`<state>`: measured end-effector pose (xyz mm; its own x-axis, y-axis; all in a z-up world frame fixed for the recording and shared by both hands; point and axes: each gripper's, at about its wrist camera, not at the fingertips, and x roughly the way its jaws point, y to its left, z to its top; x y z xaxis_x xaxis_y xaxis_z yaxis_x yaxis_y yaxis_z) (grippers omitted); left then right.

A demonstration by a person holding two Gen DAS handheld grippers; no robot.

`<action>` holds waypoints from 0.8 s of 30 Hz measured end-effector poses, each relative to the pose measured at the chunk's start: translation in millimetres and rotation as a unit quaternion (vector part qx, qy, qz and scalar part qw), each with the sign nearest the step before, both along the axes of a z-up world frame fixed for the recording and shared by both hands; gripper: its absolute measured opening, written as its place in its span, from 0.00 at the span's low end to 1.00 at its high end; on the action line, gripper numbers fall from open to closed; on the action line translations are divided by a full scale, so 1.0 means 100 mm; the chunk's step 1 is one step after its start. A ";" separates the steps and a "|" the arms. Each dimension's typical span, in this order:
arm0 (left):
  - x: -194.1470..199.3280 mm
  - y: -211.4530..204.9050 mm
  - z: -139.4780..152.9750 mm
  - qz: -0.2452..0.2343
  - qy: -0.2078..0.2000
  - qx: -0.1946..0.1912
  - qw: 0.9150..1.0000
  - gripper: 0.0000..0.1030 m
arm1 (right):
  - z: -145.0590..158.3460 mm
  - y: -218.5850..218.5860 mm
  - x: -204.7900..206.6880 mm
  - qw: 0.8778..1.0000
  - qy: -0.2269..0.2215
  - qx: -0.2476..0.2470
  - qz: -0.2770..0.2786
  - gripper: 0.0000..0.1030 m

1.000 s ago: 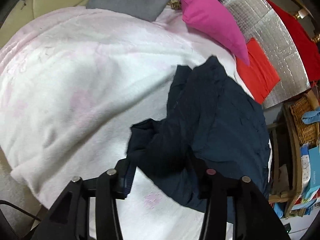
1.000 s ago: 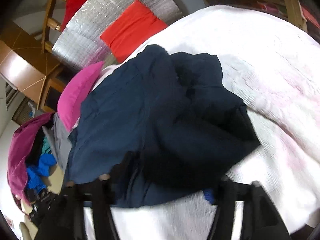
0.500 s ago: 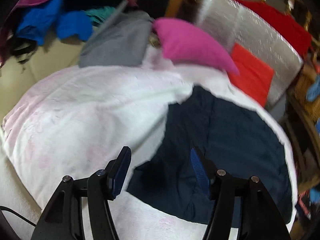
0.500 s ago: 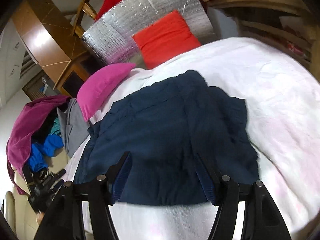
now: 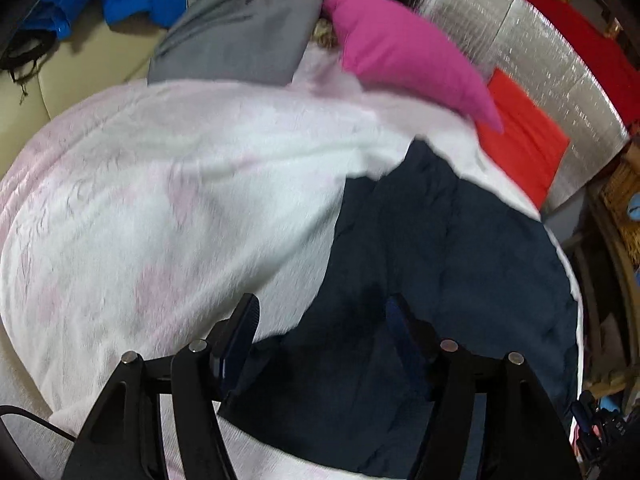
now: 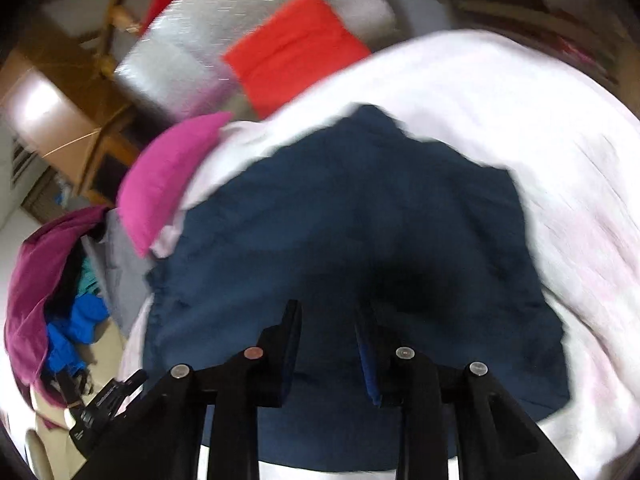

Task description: Fold large clothes

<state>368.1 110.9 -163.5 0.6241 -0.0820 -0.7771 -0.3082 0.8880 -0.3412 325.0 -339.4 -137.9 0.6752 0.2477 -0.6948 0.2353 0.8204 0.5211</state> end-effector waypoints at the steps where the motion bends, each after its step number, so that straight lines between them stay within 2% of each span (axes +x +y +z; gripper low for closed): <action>1: 0.01 0.00 0.03 0.005 -0.007 0.005 1.000 0.65 | 0.05 0.09 0.08 1.000 -0.005 -0.006 0.011 0.30; 5: 0.15 0.02 0.05 0.022 -0.009 0.016 1.000 0.65 | 0.17 0.59 0.57 0.997 -0.016 -0.020 0.073 0.30; 9: 0.29 0.12 0.00 0.038 0.001 -0.001 0.999 0.65 | 0.16 1.02 1.11 0.994 0.005 -0.007 0.111 0.30; 13: 0.33 0.24 0.02 0.053 0.008 -0.016 0.998 0.65 | 0.04 1.25 1.60 0.993 0.037 -0.018 0.109 0.30; 15: 0.34 0.29 0.05 0.057 0.008 -0.015 0.998 0.65 | -0.13 1.27 1.82 0.992 0.068 -0.026 0.098 0.31; 18: 0.34 0.38 0.04 0.062 0.012 -0.022 0.998 0.65 | -0.34 1.20 2.00 0.992 0.102 -0.008 0.073 0.31; 21: 0.33 0.45 0.03 0.071 0.018 -0.034 0.997 0.65 | -0.31 1.21 1.99 0.993 0.100 -0.003 0.060 0.33; 24: 0.30 0.47 0.02 0.074 0.020 -0.042 0.996 0.65 | -0.08 1.38 1.93 0.996 0.046 -0.004 0.071 0.37</action>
